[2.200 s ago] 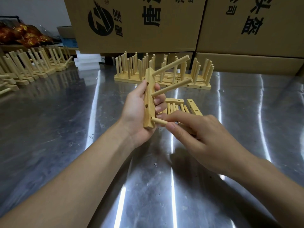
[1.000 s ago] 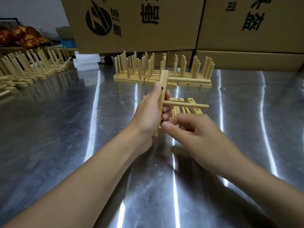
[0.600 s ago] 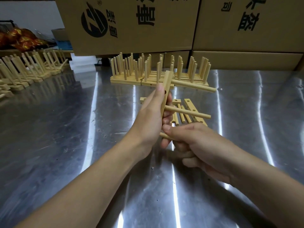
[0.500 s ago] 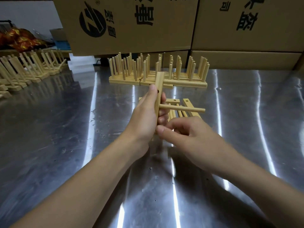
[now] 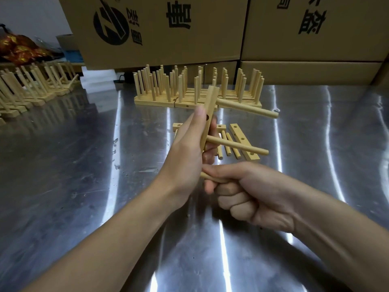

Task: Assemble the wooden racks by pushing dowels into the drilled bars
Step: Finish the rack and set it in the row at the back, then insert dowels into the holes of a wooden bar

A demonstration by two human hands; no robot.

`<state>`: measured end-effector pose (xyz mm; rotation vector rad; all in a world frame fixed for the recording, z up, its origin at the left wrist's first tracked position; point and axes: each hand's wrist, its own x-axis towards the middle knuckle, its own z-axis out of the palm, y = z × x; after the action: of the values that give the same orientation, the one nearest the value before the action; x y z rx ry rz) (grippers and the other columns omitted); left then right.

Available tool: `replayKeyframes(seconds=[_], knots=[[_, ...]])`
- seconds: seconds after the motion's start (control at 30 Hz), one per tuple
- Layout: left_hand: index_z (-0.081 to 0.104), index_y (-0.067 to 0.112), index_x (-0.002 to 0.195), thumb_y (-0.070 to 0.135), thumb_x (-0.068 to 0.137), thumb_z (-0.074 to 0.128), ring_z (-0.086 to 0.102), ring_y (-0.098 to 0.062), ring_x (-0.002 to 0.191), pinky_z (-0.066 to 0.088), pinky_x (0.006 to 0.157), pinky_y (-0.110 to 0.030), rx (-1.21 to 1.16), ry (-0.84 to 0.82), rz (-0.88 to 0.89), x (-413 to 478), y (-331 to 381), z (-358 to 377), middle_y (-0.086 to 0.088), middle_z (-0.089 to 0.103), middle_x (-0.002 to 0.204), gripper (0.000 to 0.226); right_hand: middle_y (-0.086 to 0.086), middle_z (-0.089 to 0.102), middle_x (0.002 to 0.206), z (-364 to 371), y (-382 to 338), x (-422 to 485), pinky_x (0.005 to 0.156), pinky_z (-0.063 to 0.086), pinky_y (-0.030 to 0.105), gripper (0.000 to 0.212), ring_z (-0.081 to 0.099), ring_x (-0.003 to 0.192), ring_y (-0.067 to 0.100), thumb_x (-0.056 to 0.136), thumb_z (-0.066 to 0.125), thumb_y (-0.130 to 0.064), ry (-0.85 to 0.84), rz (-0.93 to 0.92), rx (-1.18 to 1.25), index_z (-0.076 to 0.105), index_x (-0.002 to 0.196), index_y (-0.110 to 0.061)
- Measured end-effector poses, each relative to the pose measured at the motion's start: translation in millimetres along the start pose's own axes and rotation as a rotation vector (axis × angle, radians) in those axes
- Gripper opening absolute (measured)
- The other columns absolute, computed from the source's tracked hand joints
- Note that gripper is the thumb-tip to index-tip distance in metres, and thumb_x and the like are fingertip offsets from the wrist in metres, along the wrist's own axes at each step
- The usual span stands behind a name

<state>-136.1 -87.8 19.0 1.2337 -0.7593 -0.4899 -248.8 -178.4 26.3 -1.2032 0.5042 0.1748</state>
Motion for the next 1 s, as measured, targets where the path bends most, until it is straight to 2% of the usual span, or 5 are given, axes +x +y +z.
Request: replayKeyframes(seconds=[0.23, 0.37, 0.53, 0.7, 1.0], knots=[[0.062, 0.021, 0.098, 0.062, 0.101, 0.038, 0.050, -0.013, 0.073, 0.045, 0.064, -0.026, 0.081, 0.060, 0.048, -0.2, -7.6, 4.2, 0.005, 0.053, 0.082, 0.048, -0.004, 0.041, 0.065, -16.0, -12.9, -4.2, 0.035, 0.019, 0.010, 0.027, 0.025, 0.050, 0.003, 0.093, 0.073, -0.040, -0.077, 0.007, -0.075, 0.067, 0.101, -0.014], [0.065, 0.029, 0.099, 0.056, 0.112, 0.032, 0.057, -0.007, 0.079, 0.050, 0.075, -0.025, 0.034, 0.182, -0.014, 4.9, -9.5, -0.2, 0.012, 0.060, 0.083, 0.045, 0.013, 0.071, 0.092, -35.3, -21.1, -6.5, 0.042, 0.043, 0.017, 0.039, 0.058, 0.062, 0.013, 0.082, 0.085, -0.031, -0.102, -0.093, 0.030, 0.075, 0.113, -0.009], [0.060, 0.034, 0.113, 0.063, 0.109, 0.029, 0.073, -0.024, 0.106, 0.058, 0.101, -0.054, -0.239, 0.202, -0.149, 7.8, -7.7, -1.1, -0.007, 0.065, 0.117, 0.043, 0.010, 0.074, 0.099, -39.7, -18.6, -3.6, 0.054, 0.050, 0.017, 0.045, 0.063, 0.065, 0.011, 0.084, 0.084, -0.039, -0.051, -0.256, 0.019, 0.078, 0.117, -0.010], [0.055, 0.035, 0.129, 0.057, 0.110, 0.027, 0.079, -0.013, 0.089, 0.064, 0.074, -0.031, -0.307, 0.164, -0.142, 8.8, -13.4, 3.8, 0.001, 0.078, 0.098, 0.041, 0.017, 0.066, 0.081, -26.3, -7.3, 8.1, 0.053, 0.041, 0.017, 0.020, 0.053, 0.064, 0.011, 0.083, 0.085, -0.033, 0.385, -0.572, -0.335, 0.084, 0.097, -0.020], [0.048, 0.061, 0.136, 0.060, 0.106, 0.039, 0.068, -0.010, 0.107, 0.054, 0.071, -0.025, -0.187, 0.204, -0.212, 13.3, -17.2, 2.1, 0.007, 0.068, 0.124, 0.032, 0.010, 0.078, 0.090, -91.7, -76.2, 25.0, 0.077, 0.052, 0.038, 0.009, 0.068, 0.079, 0.016, 0.094, 0.078, -0.023, 0.592, -0.645, -0.764, 0.082, 0.100, -0.017]])
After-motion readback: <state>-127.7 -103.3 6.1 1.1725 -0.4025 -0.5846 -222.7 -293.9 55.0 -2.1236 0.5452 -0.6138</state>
